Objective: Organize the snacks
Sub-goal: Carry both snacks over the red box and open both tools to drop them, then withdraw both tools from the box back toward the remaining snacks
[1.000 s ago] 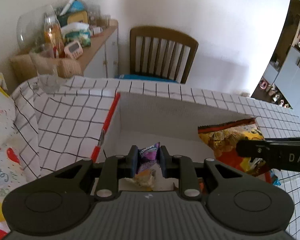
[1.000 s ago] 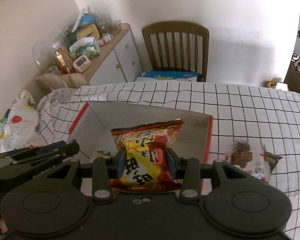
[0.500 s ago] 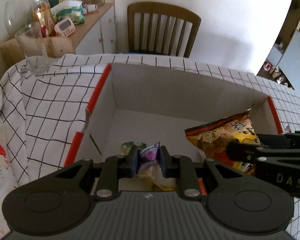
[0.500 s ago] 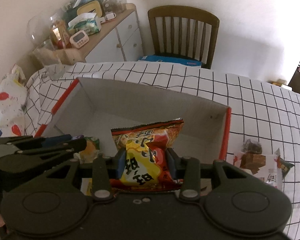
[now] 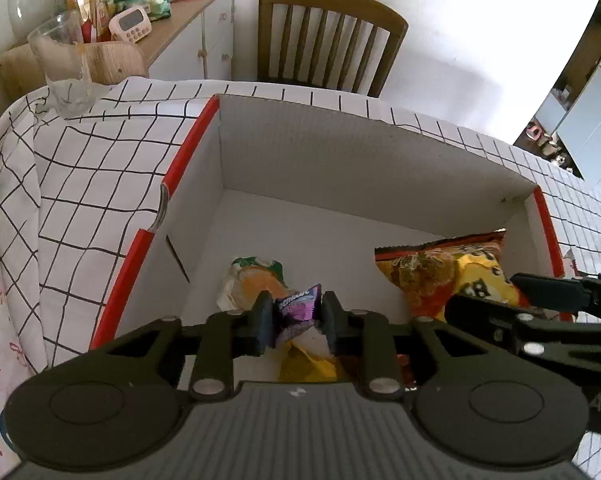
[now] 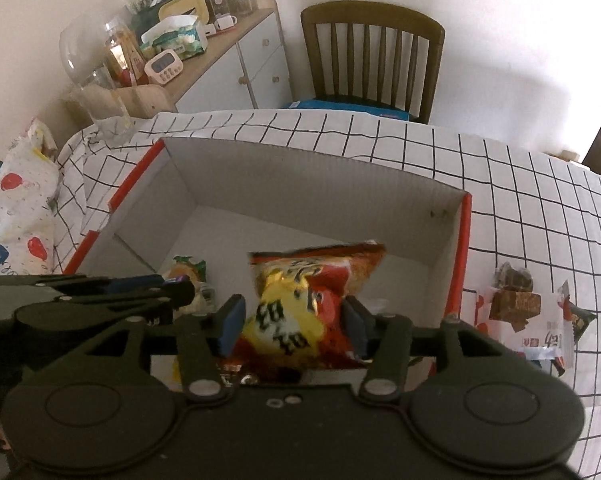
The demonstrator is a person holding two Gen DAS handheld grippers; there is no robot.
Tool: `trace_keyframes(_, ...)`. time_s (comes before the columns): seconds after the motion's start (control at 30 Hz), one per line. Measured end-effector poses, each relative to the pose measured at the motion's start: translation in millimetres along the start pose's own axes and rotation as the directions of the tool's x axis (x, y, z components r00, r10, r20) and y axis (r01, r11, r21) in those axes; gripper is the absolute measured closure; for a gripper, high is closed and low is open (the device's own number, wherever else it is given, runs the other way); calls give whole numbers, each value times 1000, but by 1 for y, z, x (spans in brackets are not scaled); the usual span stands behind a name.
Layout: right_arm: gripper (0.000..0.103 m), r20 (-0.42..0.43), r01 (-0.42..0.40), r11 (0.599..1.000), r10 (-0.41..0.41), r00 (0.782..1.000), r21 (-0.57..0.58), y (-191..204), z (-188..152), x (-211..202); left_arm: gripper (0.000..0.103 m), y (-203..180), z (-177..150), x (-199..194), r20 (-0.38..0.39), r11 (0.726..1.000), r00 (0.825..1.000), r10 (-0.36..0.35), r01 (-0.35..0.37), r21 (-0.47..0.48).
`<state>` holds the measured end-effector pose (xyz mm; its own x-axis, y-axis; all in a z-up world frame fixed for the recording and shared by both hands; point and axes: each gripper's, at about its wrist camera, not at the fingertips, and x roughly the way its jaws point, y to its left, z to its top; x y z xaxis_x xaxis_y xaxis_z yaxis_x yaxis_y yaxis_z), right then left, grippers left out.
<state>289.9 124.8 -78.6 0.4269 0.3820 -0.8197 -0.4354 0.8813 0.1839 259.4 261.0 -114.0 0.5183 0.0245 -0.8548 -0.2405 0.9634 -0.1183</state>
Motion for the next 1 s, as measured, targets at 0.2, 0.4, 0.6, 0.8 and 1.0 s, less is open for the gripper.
trace_keyframes(0.2,39,18,-7,1000,6,1000,2,3,-2,-13,62,0,-1,-8,3,1000,1000,1,-1,-5)
trace_keyframes(0.4,29,43,-24,1000,24,999,8,0,-2,-32,33,-3,-4,-30,56,1000,998,4,-4,0)
trace_keyframes(0.6,23,70,-40,999,40,997,9,-3,-5,-53,33,-7,-8,-49,78,1000,997,3,-4,8)
trace_keyframes(0.8,19,90,-50,999,50,995,-1,-5,-11,-74,33,-17,-13,-68,103,1000,995,3,-5,24)
trace_keyframes(1.0,17,113,-69,998,70,991,-7,-10,-15,-96,33,-31,-19,-90,139,999,990,2,-7,35)
